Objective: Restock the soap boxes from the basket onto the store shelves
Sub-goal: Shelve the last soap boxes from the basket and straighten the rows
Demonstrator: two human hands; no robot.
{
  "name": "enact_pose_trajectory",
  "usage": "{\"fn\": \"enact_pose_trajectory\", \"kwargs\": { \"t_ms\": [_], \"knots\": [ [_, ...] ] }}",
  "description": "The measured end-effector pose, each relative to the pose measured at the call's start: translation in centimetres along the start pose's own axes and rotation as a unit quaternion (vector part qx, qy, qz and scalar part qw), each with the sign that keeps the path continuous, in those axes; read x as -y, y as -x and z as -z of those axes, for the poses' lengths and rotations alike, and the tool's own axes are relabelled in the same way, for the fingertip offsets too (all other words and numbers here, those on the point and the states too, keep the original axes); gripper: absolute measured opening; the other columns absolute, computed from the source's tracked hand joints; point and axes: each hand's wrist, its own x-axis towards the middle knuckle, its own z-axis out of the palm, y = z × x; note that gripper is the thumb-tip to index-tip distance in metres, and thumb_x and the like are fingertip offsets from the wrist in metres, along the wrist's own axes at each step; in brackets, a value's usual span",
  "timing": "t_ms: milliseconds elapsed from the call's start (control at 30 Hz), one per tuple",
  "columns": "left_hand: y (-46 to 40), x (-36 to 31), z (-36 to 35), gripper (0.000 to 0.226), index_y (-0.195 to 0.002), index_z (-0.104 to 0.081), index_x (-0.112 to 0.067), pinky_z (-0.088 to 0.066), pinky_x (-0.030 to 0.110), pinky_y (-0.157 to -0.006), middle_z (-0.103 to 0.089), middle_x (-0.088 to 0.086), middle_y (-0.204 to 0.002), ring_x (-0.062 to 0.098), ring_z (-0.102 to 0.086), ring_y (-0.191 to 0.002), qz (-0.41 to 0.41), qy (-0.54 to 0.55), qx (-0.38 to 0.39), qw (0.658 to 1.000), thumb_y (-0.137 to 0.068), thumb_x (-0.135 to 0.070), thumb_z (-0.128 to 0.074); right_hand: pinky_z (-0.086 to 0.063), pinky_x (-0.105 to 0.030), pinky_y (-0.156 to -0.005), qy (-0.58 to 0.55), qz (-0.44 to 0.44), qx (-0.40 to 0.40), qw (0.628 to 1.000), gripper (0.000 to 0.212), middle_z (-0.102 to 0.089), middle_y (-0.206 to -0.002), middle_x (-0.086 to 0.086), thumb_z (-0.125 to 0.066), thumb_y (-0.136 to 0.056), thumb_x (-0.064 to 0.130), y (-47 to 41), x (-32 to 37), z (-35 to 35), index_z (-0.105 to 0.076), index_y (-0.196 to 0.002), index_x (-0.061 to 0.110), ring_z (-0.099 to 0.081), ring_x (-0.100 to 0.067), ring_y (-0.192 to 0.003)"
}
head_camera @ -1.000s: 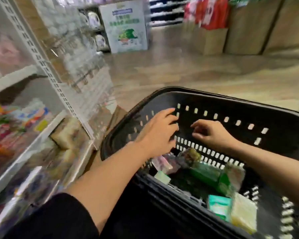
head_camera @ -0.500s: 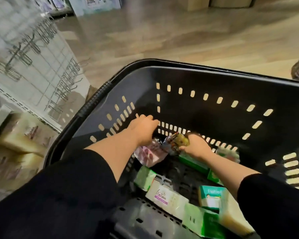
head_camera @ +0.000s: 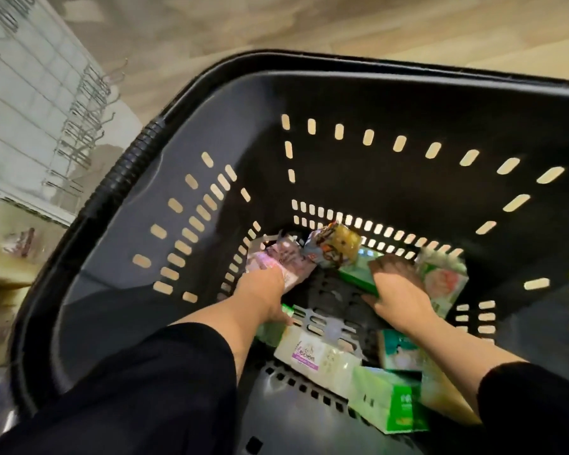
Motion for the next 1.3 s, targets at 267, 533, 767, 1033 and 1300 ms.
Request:
{"fn": "enact_pose_trajectory", "kwargs": {
  "t_ms": [267, 533, 767, 1033, 1300],
  "knots": [
    [0.3, -1.4, -1.4, 0.111, -0.152, -0.001, -0.006, -0.051, 0.033, -0.087, -0.057, 0.010, -0.126, 0.024, -0.059, -0.111, -0.001, -0.008, -0.020, 1.000, -0.080, -0.056, -0.069, -0.027, -0.053, -0.105, -0.004, -0.181, -0.201, 0.963, 0.059, -0.063, -0.105, -0.023, -0.086, -0.059, 0.032, 2.6, -3.5, 0.4, -0.065, -0.103, -0.001, -0.059, -0.040, -0.104],
    [0.5, -2.3, -1.3, 0.099, -0.152, 0.004, -0.028, -0.050, 0.032, -0.083, -0.060, 0.009, -0.115, 0.021, -0.059, -0.098, -0.046, 0.027, -0.077, 0.996, -0.086, -0.037, -0.070, -0.047, -0.036, -0.072, -0.188, -0.374, -0.097, 0.903, 0.085, -0.032, -0.135, -0.016, -0.063, -0.081, 0.058, 4.3, -3.6, 1.2, -0.016, -0.142, 0.022, -0.052, -0.036, -0.110],
    [0.1, -1.2, 2.4, 0.114, -0.152, 0.005, -0.027, -0.049, 0.038, -0.095, -0.061, 0.011, -0.122, 0.030, -0.060, -0.110, -0.024, 0.087, -0.099, 0.991, -0.074, -0.044, -0.076, -0.046, -0.034, -0.076, -0.226, -0.416, -0.093, 0.876, 0.044, -0.065, -0.095, -0.011, -0.069, -0.077, 0.053, 6.5, -4.2, 3.0, -0.058, -0.086, 0.012, -0.062, -0.033, -0.093],
    [6.8, 2.6, 9.9, 0.103, -0.148, -0.021, -0.023, -0.045, 0.037, -0.094, -0.062, 0.010, -0.121, 0.030, -0.058, -0.114, -0.021, 0.195, -0.210, 0.958, -0.069, -0.044, -0.082, -0.044, -0.031, -0.069, -0.325, -0.205, -0.266, 0.884, 0.072, -0.055, -0.089, 0.002, -0.064, -0.075, 0.065, 5.1, -1.2, 8.5, -0.038, -0.125, 0.020, -0.055, -0.020, -0.076],
    [19.1, 8.6, 11.1, 0.093, -0.121, -0.062, -0.020, -0.049, 0.033, -0.076, -0.065, 0.004, -0.097, 0.025, -0.062, -0.092, -0.003, 0.339, -0.488, 0.804, -0.047, -0.076, -0.065, -0.046, -0.037, -0.093, -0.617, -0.005, -0.334, 0.713, 0.086, -0.056, -0.101, 0.002, -0.085, -0.058, 0.046, 3.8, 7.4, 18.5, -0.048, -0.132, 0.025, -0.057, -0.021, -0.100]
  ]
}}
